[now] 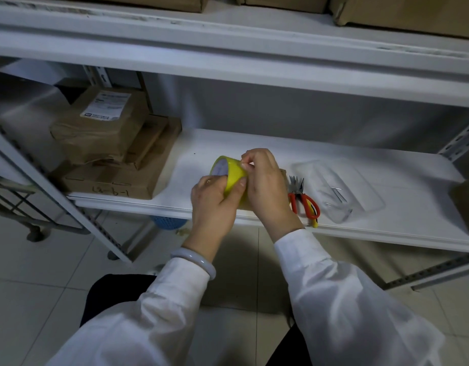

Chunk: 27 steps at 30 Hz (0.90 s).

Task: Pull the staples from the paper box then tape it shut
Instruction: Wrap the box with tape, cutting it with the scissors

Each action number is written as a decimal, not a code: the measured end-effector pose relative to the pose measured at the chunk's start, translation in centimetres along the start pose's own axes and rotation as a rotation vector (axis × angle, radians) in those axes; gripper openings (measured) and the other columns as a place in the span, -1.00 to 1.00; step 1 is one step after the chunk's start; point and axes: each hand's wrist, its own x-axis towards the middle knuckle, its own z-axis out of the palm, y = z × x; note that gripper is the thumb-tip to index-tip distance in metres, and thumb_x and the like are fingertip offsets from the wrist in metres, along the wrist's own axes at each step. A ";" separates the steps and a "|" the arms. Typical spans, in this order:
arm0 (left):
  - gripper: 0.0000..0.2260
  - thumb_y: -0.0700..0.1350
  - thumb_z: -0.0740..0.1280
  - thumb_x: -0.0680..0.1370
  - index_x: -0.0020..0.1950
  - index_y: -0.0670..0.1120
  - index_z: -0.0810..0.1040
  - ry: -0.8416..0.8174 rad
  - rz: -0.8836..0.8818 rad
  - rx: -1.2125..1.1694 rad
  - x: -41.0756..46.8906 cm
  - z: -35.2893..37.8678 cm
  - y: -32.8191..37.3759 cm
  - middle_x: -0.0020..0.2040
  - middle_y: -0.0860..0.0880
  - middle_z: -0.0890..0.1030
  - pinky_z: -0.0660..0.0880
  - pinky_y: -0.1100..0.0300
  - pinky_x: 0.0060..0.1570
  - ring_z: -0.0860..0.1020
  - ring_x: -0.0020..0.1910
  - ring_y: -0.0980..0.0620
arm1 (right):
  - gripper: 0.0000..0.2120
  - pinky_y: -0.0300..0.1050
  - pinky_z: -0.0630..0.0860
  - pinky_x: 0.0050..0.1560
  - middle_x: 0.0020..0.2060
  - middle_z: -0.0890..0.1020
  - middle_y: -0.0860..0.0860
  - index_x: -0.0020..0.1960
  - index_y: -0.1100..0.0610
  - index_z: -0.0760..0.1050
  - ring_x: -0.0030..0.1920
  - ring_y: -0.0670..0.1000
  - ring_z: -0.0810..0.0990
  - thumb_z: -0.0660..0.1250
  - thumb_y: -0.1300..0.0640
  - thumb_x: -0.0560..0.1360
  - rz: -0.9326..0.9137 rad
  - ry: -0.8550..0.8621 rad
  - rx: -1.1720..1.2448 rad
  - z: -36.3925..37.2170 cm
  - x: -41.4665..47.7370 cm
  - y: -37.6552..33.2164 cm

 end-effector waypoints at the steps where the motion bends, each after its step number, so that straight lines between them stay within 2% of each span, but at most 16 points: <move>1: -0.66 0.08 0.21 0.52 -0.12 -0.19 0.54 -0.015 -0.031 -0.159 -0.2 0.1 0.1 -0.22 -0.11 0.53 0.46 0.06 -0.04 0.46 -0.17 -0.02 | -0.85 -0.29 0.31 -0.12 -0.06 0.56 0.20 -0.05 0.32 0.48 -0.05 0.14 0.54 0.16 0.29 0.49 -0.024 -0.004 -0.020 0.1 0.0 -0.1; 4: -0.76 -0.02 0.26 0.56 -0.11 -0.19 0.54 -0.037 -0.149 -0.392 -0.5 0.2 0.6 -0.37 0.03 0.47 0.41 0.21 -0.24 0.43 -0.31 0.05 | -0.84 -0.11 0.38 -0.20 -0.11 0.58 0.20 -0.06 0.32 0.49 -0.16 0.20 0.58 0.17 0.27 0.48 -0.069 0.010 -0.063 -0.1 -0.3 -0.6; 6: -0.78 -0.09 0.24 0.58 -0.24 -0.12 0.51 -0.038 -0.185 -0.428 -0.5 0.3 0.8 -0.40 0.03 0.45 0.41 0.25 -0.30 0.44 -0.35 0.08 | -0.86 -0.03 0.46 -0.26 -0.11 0.57 0.22 -0.06 0.33 0.48 -0.22 0.21 0.58 0.18 0.28 0.50 -0.085 0.029 -0.066 -0.4 -0.6 -0.9; 9: -0.73 -0.12 0.25 0.58 -0.34 -0.06 0.47 -0.057 -0.272 -0.529 -0.3 0.2 1.5 -0.49 0.06 0.50 0.41 0.40 -0.49 0.48 -0.51 0.20 | -0.86 -0.14 0.40 -0.25 -0.06 0.56 0.22 -0.01 0.33 0.47 -0.16 0.18 0.57 0.18 0.28 0.54 -0.043 0.040 -0.050 -0.7 -0.8 -1.3; 12: -0.71 -0.07 0.27 0.56 -0.35 -0.10 0.45 -0.126 -0.409 -0.563 0.1 0.2 1.9 -0.61 0.08 0.50 0.42 0.35 -0.53 0.46 -0.61 0.22 | -0.86 -0.32 0.30 -0.20 -0.05 0.55 0.18 0.00 0.32 0.48 -0.13 0.12 0.54 0.17 0.28 0.56 0.001 0.044 -0.049 -0.8 -1.0 -1.0; 14: -0.69 0.03 0.26 0.56 -0.33 -0.09 0.43 -0.192 -0.490 -0.477 0.2 0.2 2.2 -0.55 0.02 0.54 0.44 0.32 -0.48 0.51 -0.54 0.16 | -0.86 -0.48 0.29 -0.24 -0.02 0.50 0.07 0.07 0.27 0.46 -0.11 -0.02 0.44 0.16 0.25 0.59 0.087 -0.010 -0.044 -1.0 -1.0 -0.6; 16: -0.67 0.13 0.22 0.55 -0.26 -0.08 0.42 -0.237 -0.516 -0.316 0.3 0.3 2.2 -0.36 -0.01 0.52 0.41 0.27 -0.38 0.49 -0.38 0.10 | -0.87 -0.56 0.29 -0.23 -0.02 0.50 0.01 0.06 0.20 0.46 -0.09 -0.10 0.41 0.16 0.22 0.59 0.148 -0.074 -0.018 -1.2 -0.7 0.2; 18: -0.71 0.13 0.23 0.55 -0.08 -0.11 0.39 -0.251 -0.505 -0.300 0.1 0.4 1.9 -0.24 -0.03 0.48 0.42 0.28 -0.46 0.49 -0.39 0.10 | -0.91 -0.49 0.32 -0.18 -0.07 0.54 0.00 -0.02 0.12 0.47 -0.09 -0.07 0.47 0.18 0.21 0.58 0.224 -0.151 0.086 -1.2 -0.1 1.1; 20: -0.78 0.02 0.25 0.57 0.09 -0.06 0.30 -0.279 -0.554 -0.466 -0.4 0.5 1.6 -0.21 0.00 0.45 0.41 0.37 -0.62 0.55 -0.53 0.11 | -0.92 -0.33 0.39 -0.13 -0.11 0.56 -0.01 -0.06 0.10 0.48 -0.07 -0.04 0.50 0.22 0.21 0.57 0.343 -0.250 0.191 -1.4 0.4 2.2; 21: -0.81 -0.05 0.26 0.57 0.12 -0.05 0.30 -0.289 -0.584 -0.555 -0.6 0.5 1.4 -0.19 0.00 0.45 0.40 0.38 -0.65 0.56 -0.55 0.13 | -0.92 -0.30 0.40 -0.13 -0.12 0.57 -0.01 -0.07 0.11 0.50 -0.07 -0.04 0.51 0.24 0.21 0.56 0.398 -0.299 0.235 -1.5 0.6 2.8; 24: -0.91 -0.16 0.26 0.57 0.05 -0.05 0.41 -0.293 -0.625 -0.600 -0.5 1.0 0.6 -0.06 -0.05 0.45 0.42 0.37 -0.63 0.52 -0.34 0.07 | -0.97 -0.22 0.44 -0.07 -0.14 0.61 0.02 -0.09 0.13 0.56 -0.08 -0.03 0.56 0.35 0.18 0.50 0.473 -0.383 0.328 -1.5 0.6 3.8; 25: -0.94 -0.16 0.27 0.56 0.02 -0.06 0.44 -0.279 -0.620 -0.575 -0.3 1.2 0.4 -0.08 -0.04 0.46 0.44 0.36 -0.61 0.52 -0.32 0.06 | -0.97 -0.22 0.45 -0.07 -0.16 0.61 0.01 -0.10 0.14 0.56 -0.09 -0.04 0.56 0.39 0.18 0.48 0.481 -0.380 0.346 -1.4 0.6 4.0; 26: -0.98 -0.14 0.27 0.57 -0.02 -0.05 0.45 -0.255 -0.613 -0.549 -0.1 1.5 0.1 -0.13 -0.02 0.47 0.48 0.34 -0.54 0.55 -0.33 0.05 | -0.96 -0.24 0.45 -0.09 -0.20 0.61 -0.01 -0.12 0.14 0.56 -0.12 -0.04 0.56 0.41 0.20 0.46 0.485 -0.369 0.359 -1.2 0.7 4.2; 27: -0.96 -0.11 0.28 0.56 -0.09 -0.04 0.48 -0.221 -0.592 -0.515 0.2 1.8 -0.3 -0.18 0.01 0.48 0.55 0.28 -0.40 0.58 -0.29 0.03 | -0.96 -0.26 0.45 -0.11 -0.23 0.60 -0.03 -0.13 0.14 0.56 -0.13 -0.04 0.56 0.42 0.21 0.45 0.482 -0.360 0.365 -1.0 0.9 4.4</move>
